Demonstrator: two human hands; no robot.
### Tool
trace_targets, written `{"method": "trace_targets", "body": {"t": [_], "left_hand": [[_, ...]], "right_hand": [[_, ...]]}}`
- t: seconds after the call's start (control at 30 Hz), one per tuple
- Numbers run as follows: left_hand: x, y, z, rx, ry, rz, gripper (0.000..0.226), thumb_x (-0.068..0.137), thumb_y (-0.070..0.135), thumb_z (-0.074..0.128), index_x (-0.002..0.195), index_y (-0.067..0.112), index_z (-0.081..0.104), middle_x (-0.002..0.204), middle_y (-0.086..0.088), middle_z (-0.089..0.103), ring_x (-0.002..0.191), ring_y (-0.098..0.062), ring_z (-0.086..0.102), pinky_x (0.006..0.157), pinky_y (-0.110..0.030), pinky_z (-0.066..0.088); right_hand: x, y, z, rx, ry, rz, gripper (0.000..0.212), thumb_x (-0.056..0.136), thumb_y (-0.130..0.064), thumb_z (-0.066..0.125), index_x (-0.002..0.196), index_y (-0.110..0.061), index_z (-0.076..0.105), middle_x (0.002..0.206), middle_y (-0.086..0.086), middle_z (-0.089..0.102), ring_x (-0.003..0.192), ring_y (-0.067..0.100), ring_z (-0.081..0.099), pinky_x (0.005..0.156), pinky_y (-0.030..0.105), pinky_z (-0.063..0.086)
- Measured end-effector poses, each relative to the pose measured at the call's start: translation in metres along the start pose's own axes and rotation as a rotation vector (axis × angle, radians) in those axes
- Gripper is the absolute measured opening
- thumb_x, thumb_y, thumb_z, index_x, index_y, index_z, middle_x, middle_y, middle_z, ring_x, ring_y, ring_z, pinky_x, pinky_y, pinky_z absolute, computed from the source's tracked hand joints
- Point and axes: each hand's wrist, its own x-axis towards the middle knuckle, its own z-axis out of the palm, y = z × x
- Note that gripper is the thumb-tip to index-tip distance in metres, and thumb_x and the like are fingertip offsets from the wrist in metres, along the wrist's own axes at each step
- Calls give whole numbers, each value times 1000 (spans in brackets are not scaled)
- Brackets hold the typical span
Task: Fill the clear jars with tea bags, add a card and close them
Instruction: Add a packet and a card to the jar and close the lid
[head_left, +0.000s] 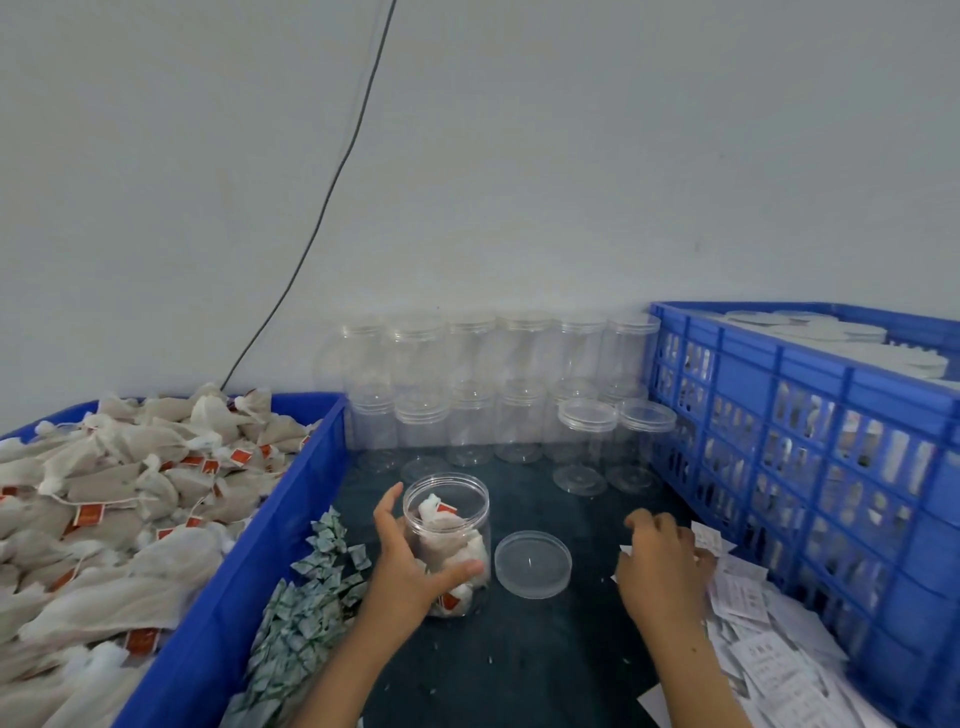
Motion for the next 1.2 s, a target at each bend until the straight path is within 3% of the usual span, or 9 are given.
{"method": "trace_targets", "body": {"t": [0.17,0.23,0.43,0.67,0.77,0.87,0.93,1.03,1.2], "left_hand": [[-1,-7,4,21,58,46,100,64,4,88,134,28,21,114,23,47,95,19,53,78,0,40],[0,-10,4,12,71,58,95,64,5,88,132,28,24,115,22,48,96,22,52,77,0,41],[3,-21,3,35,82,73,89,63,15,90,129,29,32,117,14,56,104,1,58,81,-12,46],[2,-25,5,63,103,88,84,63,20,90,127,27,35,113,15,58,102,0,59,79,-13,45],[3,-26,5,59,105,83,85,63,21,90,127,27,36,113,14,58,103,-3,59,81,-16,46],[3,-26,6,59,104,81,83,63,22,90,126,28,36,114,15,57,103,0,57,80,-14,45],[2,-26,6,60,107,82,83,63,22,90,125,29,36,113,16,57,102,2,56,78,-11,44],[2,-26,5,60,111,83,83,62,22,90,125,29,36,112,16,57,102,3,56,77,-10,43],[2,-26,6,63,114,87,82,62,21,90,123,31,36,110,17,58,97,10,56,74,-5,43]], "right_hand": [[10,16,6,14,-79,52,36,98,-24,47,133,-31,46,151,6,31,141,23,24,110,42,27],[11,19,10,-2,-128,54,35,98,-20,41,129,-33,51,147,6,35,138,24,28,108,41,30],[12,20,20,-141,-219,56,51,98,-23,36,147,-36,32,147,1,39,134,21,35,107,39,28],[12,16,26,-118,-153,39,45,92,-13,41,135,-24,48,138,-3,46,127,18,42,103,37,31],[11,17,27,-47,-132,43,46,95,-14,40,139,-28,46,143,9,37,129,25,39,104,34,32],[10,17,27,-52,-191,85,48,98,-17,39,143,-32,39,152,20,21,140,33,21,113,39,23],[9,15,27,-113,-221,69,50,98,-20,36,147,-31,34,150,15,30,138,31,27,112,39,23],[12,13,24,-145,-200,13,44,96,-19,41,140,-23,43,140,6,44,128,25,40,106,35,29],[12,12,23,-94,-182,2,42,94,-16,46,135,-23,49,140,4,42,126,23,42,104,37,30]]}}
